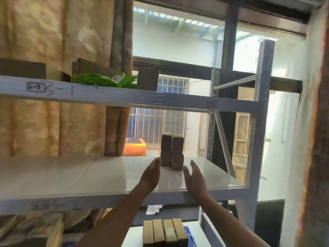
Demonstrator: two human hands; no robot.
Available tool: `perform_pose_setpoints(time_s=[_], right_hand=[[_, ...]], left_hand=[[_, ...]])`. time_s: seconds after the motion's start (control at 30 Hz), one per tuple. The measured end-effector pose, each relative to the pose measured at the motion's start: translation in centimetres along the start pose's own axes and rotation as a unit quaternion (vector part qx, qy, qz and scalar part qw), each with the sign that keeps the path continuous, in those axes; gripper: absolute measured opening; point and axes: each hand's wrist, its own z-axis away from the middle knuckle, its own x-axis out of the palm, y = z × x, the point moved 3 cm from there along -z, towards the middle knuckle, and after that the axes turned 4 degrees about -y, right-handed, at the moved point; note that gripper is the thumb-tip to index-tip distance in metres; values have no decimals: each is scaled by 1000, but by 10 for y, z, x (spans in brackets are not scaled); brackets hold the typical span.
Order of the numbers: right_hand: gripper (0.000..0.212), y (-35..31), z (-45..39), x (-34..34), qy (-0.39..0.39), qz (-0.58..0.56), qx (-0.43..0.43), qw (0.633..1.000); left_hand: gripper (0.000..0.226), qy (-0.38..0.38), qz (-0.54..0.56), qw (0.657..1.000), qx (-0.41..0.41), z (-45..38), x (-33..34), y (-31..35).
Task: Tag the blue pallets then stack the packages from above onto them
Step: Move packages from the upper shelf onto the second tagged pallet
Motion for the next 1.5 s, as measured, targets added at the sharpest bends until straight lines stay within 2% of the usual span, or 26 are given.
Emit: perform_pose_setpoints(time_s=[0.13, 0.27, 0.33, 0.43, 0.47, 0.6, 0.7, 0.8, 0.93, 1.03, 1.13, 1.3, 1.43, 1.5], right_hand=[[80, 3, -51, 19, 24, -45, 9, 999], [85, -2, -105, 32, 47, -86, 10, 995], [79, -2, -126, 41, 52, -106, 13, 993], [54, 1, -138, 52, 117, -71, -13, 990], [49, 1, -139, 53, 142, -48, -15, 988], [46, -5, -144, 44, 178, -56, -10, 982], [33, -9, -146, 30, 187, -77, -30, 979], [31, -12, -143, 19, 193, -98, -56, 975], [29, -21, -132, 8, 169, -145, -67, 973], [27, -25, -117, -1, 151, -173, -70, 971], [22, -24, -95, -9, 129, -178, -89, 972], [26, -16, -45, -21, 108, -241, -115, 958], [30, -11, 4, -33, 76, -258, -109, 957], [30, -6, 32, -43, 68, -268, -102, 956]], left_hand=[[67, -8, 28, 1000, -7, -52, 4, -15], [69, 43, 50, 998, 23, -105, 2, -17], [67, 63, 61, 995, 36, -132, 0, -12], [45, -2, 117, 990, 80, -157, 10, -4], [44, -16, 132, 987, 93, -162, 13, -3], [40, 20, 118, 989, 90, -170, 16, -2], [42, 37, 96, 989, 103, -170, 15, 7], [43, 71, 119, 983, 121, -163, 13, 21], [50, 61, 129, 979, 148, -150, 11, 35], [41, 69, 137, 972, 177, -129, 11, 45], [34, 100, 211, 958, 165, -101, 9, 53], [41, 117, 257, 947, 152, -55, 20, 64], [17, 145, 266, 944, 130, -6, 35, 62], [18, 155, 264, 943, 128, 25, 43, 55]])
